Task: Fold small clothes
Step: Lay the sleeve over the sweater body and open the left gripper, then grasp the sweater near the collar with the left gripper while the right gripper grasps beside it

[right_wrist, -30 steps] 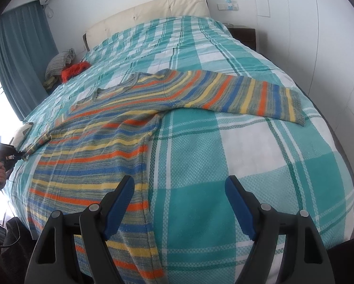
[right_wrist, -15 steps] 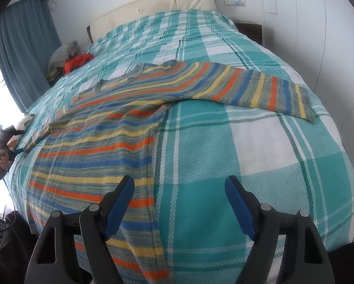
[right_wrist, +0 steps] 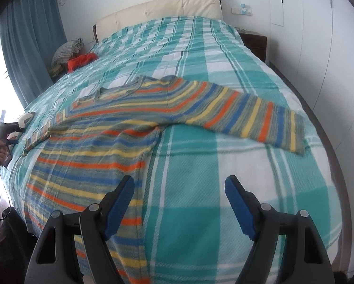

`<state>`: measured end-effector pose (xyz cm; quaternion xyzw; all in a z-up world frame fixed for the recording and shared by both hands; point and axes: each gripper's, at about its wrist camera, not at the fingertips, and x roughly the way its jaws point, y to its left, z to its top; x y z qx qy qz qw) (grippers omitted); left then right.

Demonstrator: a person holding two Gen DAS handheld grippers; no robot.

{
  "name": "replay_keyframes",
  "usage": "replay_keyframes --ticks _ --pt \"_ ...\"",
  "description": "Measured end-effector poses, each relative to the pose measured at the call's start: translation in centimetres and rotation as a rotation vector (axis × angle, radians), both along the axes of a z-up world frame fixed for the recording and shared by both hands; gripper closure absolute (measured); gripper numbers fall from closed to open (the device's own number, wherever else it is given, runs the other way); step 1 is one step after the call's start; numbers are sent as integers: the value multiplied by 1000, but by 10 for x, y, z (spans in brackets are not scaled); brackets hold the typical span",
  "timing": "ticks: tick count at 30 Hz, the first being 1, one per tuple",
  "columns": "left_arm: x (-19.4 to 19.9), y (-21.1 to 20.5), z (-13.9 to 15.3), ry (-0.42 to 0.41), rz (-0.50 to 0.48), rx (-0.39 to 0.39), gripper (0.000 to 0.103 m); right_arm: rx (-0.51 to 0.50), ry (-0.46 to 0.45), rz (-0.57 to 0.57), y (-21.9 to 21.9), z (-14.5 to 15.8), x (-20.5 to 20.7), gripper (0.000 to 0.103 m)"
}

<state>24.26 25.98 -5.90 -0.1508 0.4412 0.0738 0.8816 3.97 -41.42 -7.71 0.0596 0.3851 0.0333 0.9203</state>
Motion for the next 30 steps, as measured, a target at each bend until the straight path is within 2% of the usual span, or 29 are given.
replay_keyframes --ticks 2,4,5,9,12,17,20,21,22,24,25,26,27,28,30 --pt "28 -29 14 -35 -158 -93 6 -22 -20 16 -8 14 30 25" --pt "69 -67 11 6 -332 -193 5 -47 -40 33 -10 28 67 25" --pt "89 -86 5 40 -404 -213 5 -53 -51 50 -9 34 87 25" --pt "149 -158 -23 118 -614 -100 6 -64 -48 121 5 41 158 25" --pt "174 -193 -41 152 -729 -61 5 -51 -16 208 19 40 200 25" --pt "185 -226 -77 261 -841 86 5 -21 91 358 33 27 270 25" --pt "172 -237 -80 264 -936 147 9 -43 178 383 34 12 322 25" --pt "168 -240 -79 263 -958 156 28 -39 210 379 34 6 339 25" --pt "165 -242 -77 252 -964 173 59 -28 232 372 34 0 355 25" --pt "163 -246 -72 243 -947 185 95 35 316 412 41 -18 378 26" --pt "159 -250 -68 223 -939 228 95 43 394 454 48 -32 386 43" --pt "153 -257 -67 193 -940 301 96 -11 443 478 57 -43 390 62" --pt "146 -263 -65 165 -942 368 96 -104 451 477 65 -49 389 100" --pt "140 -267 -63 138 -935 420 97 -131 445 480 70 -48 387 98" --pt "136 -269 -61 89 -897 484 97 -197 379 427 72 -34 380 99"
